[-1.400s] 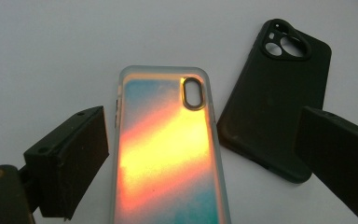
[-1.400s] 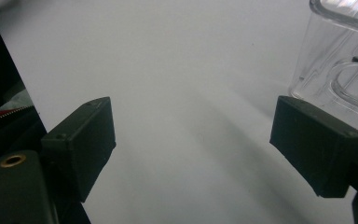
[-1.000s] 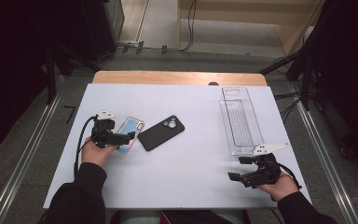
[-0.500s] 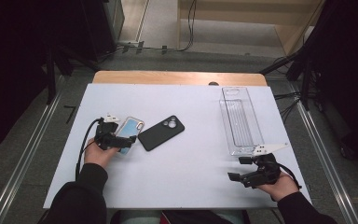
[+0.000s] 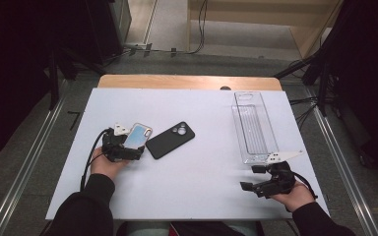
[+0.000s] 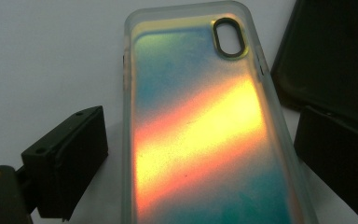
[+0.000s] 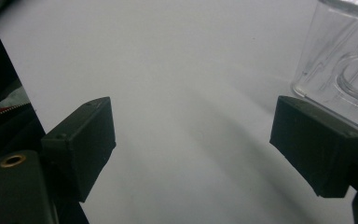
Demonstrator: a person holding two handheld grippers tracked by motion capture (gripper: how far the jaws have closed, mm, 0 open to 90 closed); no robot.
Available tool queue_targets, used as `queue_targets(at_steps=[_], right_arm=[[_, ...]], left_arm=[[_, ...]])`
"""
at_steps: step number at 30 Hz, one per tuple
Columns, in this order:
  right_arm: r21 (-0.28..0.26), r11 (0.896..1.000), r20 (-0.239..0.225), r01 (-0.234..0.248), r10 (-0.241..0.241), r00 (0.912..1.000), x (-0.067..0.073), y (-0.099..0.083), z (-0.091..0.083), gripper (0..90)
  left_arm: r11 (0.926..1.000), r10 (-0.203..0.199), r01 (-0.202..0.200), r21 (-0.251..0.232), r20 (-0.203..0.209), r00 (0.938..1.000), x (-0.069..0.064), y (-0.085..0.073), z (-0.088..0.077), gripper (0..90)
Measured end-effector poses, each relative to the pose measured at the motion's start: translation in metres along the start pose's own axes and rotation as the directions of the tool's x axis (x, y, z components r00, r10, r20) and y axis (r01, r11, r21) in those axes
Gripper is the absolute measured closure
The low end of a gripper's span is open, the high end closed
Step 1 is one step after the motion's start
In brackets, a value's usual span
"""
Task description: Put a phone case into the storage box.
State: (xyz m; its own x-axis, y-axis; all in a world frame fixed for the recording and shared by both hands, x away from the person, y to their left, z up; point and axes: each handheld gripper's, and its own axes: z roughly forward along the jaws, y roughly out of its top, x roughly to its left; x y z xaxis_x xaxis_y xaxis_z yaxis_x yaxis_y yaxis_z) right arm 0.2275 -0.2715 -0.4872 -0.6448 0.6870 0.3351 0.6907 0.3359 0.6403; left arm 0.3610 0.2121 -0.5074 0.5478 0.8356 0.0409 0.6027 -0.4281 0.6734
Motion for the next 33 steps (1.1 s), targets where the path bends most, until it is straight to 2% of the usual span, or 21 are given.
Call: queue_targets(at_steps=[5, 7, 8, 11, 14, 19, 21, 24, 26, 28, 33], right_arm=[[-0.001, 1.000, -0.004, 0.007, -0.007, 1.0000, 0.002, 0.001, 0.000, 12.1], [-0.001, 1.000, -0.004, 0.007, -0.007, 1.0000, 0.001, 0.000, 0.001, 12.1], [0.004, 1.000, -0.004, 0.006, -0.006, 1.0000, 0.001, 0.000, 0.001, 12.1], [0.005, 1.000, -0.007, 0.011, -0.011, 0.9999, 0.002, 0.000, 0.001, 12.1], [-0.017, 1.000, -0.020, 0.023, -0.023, 0.9995, 0.005, 0.001, -0.002, 12.1], [-0.004, 1.000, -0.021, 0.031, -0.031, 0.9993, 0.003, 0.000, 0.000, 12.1], [-0.011, 1.000, -0.022, 0.029, -0.029, 0.9993, 0.003, 0.000, -0.001, 12.1], [-0.012, 1.000, -0.023, 0.027, -0.028, 0.9994, 0.004, 0.000, -0.001, 12.1], [-0.011, 0.999, -0.023, 0.031, -0.031, 0.9992, 0.004, 0.001, -0.002, 12.1], [-0.019, 0.999, -0.024, 0.029, -0.030, 0.9993, 0.005, 0.001, -0.003, 12.1], [-0.020, 0.999, -0.022, 0.026, -0.026, 0.9994, 0.003, 0.000, -0.004, 12.1]], left_arm=[[1.0000, -0.009, 0.009, -0.003, -0.015, 0.9998, -0.001, 0.000, -0.001, 7.1], [0.9998, -0.016, 0.016, -0.014, -0.021, 0.9997, -0.001, -0.001, -0.003, 14.1], [0.9992, -0.020, 0.020, -0.035, -0.016, 0.9997, 0.000, -0.003, -0.004, 16.6], [0.9992, -0.021, 0.020, -0.033, -0.017, 0.9996, 0.000, -0.003, -0.004, 16.8], [0.9993, -0.025, 0.025, -0.029, -0.015, 0.9996, 0.000, -0.002, -0.005, 17.0], [0.9994, -0.032, 0.032, -0.014, -0.028, 0.9991, -0.001, 0.000, -0.005, 17.2], [0.9991, -0.041, 0.041, -0.010, -0.022, 0.9989, 0.000, 0.001, -0.006, 17.3], [0.9972, -0.075, 0.075, -0.003, -0.014, 0.9971, 0.003, 0.002, -0.009, 17.3], [0.9965, -0.083, 0.082, -0.017, -0.021, 0.9963, 0.005, 0.004, -0.015, 17.3], [0.9943, -0.099, 0.099, -0.040, 0.002, 0.9951, 0.006, 0.008, -0.021, 17.3], [0.9918, -0.111, 0.113, -0.060, 0.039, 0.9931, 0.002, 0.017, -0.035, 17.3]])
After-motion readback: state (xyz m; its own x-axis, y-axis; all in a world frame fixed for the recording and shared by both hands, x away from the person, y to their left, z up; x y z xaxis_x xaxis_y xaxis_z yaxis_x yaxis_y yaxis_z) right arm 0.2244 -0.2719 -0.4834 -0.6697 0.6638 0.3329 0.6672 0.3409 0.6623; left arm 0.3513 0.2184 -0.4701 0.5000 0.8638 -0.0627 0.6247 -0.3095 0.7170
